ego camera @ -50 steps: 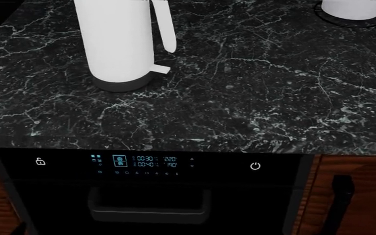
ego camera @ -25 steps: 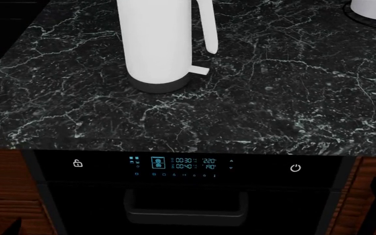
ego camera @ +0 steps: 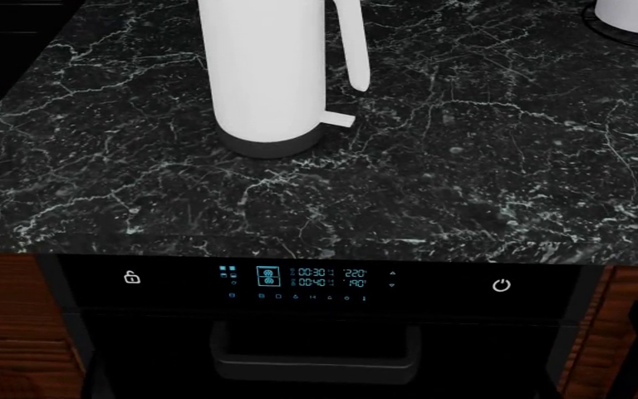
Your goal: Close the lid of the electric kettle.
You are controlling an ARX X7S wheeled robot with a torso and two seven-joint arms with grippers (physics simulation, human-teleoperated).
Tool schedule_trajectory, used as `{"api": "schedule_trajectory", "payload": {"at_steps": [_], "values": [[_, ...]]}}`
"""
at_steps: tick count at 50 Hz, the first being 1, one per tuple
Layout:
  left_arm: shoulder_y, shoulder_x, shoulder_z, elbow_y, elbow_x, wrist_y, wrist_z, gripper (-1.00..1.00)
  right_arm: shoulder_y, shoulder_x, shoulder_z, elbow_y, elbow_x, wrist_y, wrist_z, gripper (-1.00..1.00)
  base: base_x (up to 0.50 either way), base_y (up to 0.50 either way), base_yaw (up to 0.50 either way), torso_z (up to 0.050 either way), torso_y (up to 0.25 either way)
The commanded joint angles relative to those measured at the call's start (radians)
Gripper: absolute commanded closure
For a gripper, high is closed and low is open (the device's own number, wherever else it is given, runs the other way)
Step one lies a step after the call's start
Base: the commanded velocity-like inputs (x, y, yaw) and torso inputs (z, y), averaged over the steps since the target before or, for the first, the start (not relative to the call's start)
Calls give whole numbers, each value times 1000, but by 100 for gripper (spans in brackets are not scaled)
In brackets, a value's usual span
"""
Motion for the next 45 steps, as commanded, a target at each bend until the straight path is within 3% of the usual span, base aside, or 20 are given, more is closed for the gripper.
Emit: {"api": "schedule_trajectory", "payload": {"at_steps": [1,17,19,22,25,29,35,45], "values": [[-19,-50,-49,211,54,-119,89,-100,-16,78,51,-293,3,217,5,-100,0,0,0,0,0],[-82,-103,-110,505,107,-323,292,-100,72,186,152,-597,87,552,-34,-100,0,0,0,0,0],[-104,-111,-117,535,117,-349,322,-100,91,256,152,-598,179,552,35,-100,0,0,0,0,0],[-147,-112,-128,583,126,-405,378,-100,144,473,118,-598,488,504,311,-100,0,0,0,0,0],[-191,-51,-178,608,159,-408,491,-100,207,644,46,-598,675,420,497,-100,0,0,0,0,0],[-257,111,-297,608,231,-310,707,-100,301,823,-36,-598,846,289,647,-100,0,0,0,0,0],[-362,313,-450,608,284,-165,959,-100,366,991,-111,-597,930,133,736,-100,0,0,0,0,0],[-488,324,-492,608,306,-179,1053,-100,336,1143,-98,-582,1009,-59,790,-100,0,0,0,0,0]]}}
